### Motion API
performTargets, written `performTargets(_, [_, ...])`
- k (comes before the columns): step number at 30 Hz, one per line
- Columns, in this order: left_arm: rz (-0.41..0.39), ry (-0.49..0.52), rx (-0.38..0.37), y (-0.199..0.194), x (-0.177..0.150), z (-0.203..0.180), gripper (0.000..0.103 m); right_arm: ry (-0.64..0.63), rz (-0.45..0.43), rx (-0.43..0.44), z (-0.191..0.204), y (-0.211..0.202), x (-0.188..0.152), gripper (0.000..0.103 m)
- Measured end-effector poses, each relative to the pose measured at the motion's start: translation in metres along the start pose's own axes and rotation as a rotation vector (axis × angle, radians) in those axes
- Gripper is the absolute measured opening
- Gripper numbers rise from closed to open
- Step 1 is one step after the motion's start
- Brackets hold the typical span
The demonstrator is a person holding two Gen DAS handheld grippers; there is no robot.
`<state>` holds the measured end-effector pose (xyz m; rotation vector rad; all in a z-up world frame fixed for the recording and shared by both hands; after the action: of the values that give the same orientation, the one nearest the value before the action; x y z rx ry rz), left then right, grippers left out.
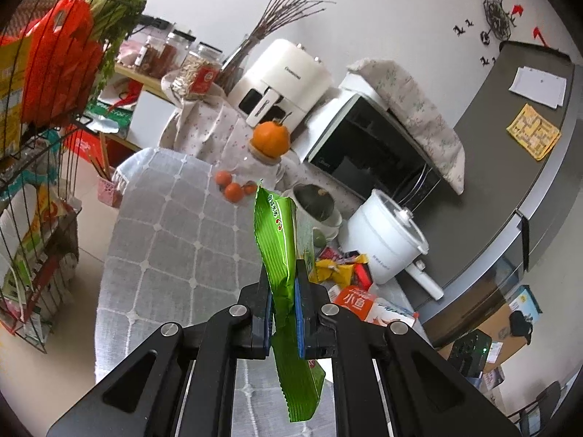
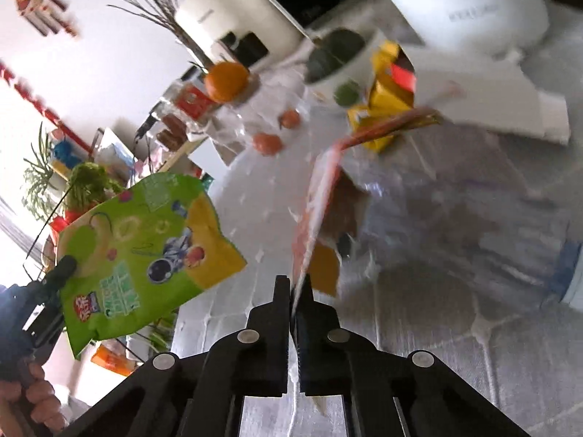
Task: Collect trash
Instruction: 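Grasp the orange chip box with the right gripper while the left holds the bag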
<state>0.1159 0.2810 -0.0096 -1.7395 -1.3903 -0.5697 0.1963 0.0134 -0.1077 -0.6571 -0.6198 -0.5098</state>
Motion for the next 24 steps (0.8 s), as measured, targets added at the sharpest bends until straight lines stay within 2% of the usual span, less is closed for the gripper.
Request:
performTargets(5, [-0.004, 0.002, -0.044, 0.001, -0.002, -0.023, 0.010, -0.011, -0.052, 0.006, 0.009, -0.025, 0.017, 0.001])
performTargets(10, [0.029, 0.011, -0.104, 0.014, -0.016, -0.057, 0.010, -0.043, -0.107, -0.024, 0.006, -0.063, 0.035, 0.001])
performTargets(15, [0.079, 0.046, -0.169, 0.031, -0.041, -0.098, 0.010, -0.067, -0.146, -0.121, -0.018, -0.113, 0.048, 0.001])
performTargets(24, [0.218, 0.111, -0.310, 0.056, -0.109, -0.190, 0.010, -0.011, -0.198, -0.331, -0.091, -0.210, 0.059, 0.001])
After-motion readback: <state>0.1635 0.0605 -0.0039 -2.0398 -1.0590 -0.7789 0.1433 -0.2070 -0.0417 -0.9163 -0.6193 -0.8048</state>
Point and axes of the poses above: each gripper's, at about its wrist camera, not at the fingertips, and y roughly the way its jaws point, z to its left, x to its top, the point moved 9 cm from there along y, roughly the way its jaws point, and after that the axes turned 9 degrees about -z, right-handed, at the moved point
